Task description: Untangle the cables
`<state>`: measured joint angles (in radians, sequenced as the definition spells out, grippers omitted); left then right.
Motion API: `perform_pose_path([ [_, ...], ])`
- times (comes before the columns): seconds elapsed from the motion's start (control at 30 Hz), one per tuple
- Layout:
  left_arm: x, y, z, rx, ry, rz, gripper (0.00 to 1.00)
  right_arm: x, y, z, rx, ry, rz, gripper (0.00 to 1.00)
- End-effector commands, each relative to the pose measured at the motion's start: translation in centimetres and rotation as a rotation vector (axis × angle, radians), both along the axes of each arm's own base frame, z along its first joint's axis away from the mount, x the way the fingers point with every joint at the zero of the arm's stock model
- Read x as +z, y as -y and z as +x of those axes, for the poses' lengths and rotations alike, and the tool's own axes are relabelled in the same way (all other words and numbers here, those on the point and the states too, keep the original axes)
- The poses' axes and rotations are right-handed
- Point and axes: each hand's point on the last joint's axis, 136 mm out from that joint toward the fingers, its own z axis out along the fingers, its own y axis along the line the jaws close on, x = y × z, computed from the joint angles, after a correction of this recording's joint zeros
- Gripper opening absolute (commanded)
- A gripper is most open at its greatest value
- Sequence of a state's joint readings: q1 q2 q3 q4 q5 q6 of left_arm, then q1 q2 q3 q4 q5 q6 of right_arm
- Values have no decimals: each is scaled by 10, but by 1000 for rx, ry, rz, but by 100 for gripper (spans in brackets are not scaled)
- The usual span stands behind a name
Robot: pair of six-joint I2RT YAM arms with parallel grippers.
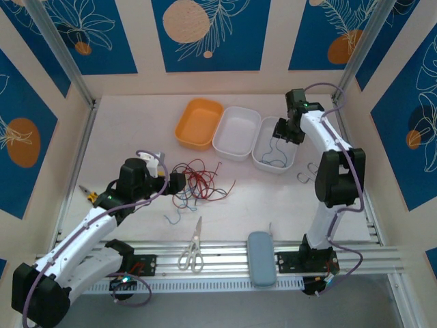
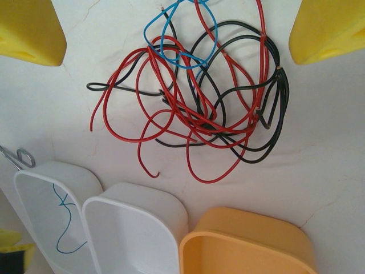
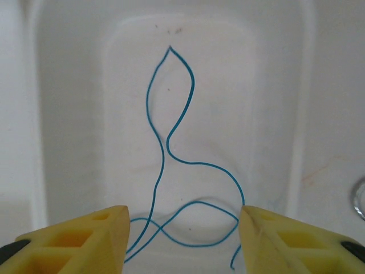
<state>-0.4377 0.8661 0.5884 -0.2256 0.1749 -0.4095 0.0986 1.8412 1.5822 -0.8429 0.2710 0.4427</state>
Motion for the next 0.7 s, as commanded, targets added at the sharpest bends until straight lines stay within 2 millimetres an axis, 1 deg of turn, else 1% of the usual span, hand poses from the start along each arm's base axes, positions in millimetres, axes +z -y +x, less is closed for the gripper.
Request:
perform_pose_path([
  [0.0, 13, -1, 3, -5, 37, -2, 100, 26, -5, -20, 28, 33, -12, 55],
  [0.07, 12, -2, 3, 4, 32, -1, 100, 39, -16, -29, 60, 68, 4, 55],
  [0.2, 8, -5, 5, 30, 15, 6, 100, 62, -49, -52, 135, 147, 42, 56],
  [0.3, 3, -7, 6, 48, 1, 16, 100, 73, -81, -75, 206, 204, 78, 59],
  [0.37, -1, -9, 8, 63, -14, 28, 100, 74, -107, -91, 262, 228, 109, 60],
  [0.43, -6, -12, 9, 76, -28, 42, 100, 72, -125, -105, 301, 228, 125, 60],
  [0.5, -10, -14, 9, 88, -45, 59, 100, 66, -142, -118, 331, 219, 137, 60],
  [0.57, -13, -18, 10, 110, -64, 71, 100, 59, -164, -134, 380, 203, 165, 60],
  [0.67, -18, -19, 9, 122, -83, 67, 100, 49, -193, -153, 437, 187, 203, 60],
])
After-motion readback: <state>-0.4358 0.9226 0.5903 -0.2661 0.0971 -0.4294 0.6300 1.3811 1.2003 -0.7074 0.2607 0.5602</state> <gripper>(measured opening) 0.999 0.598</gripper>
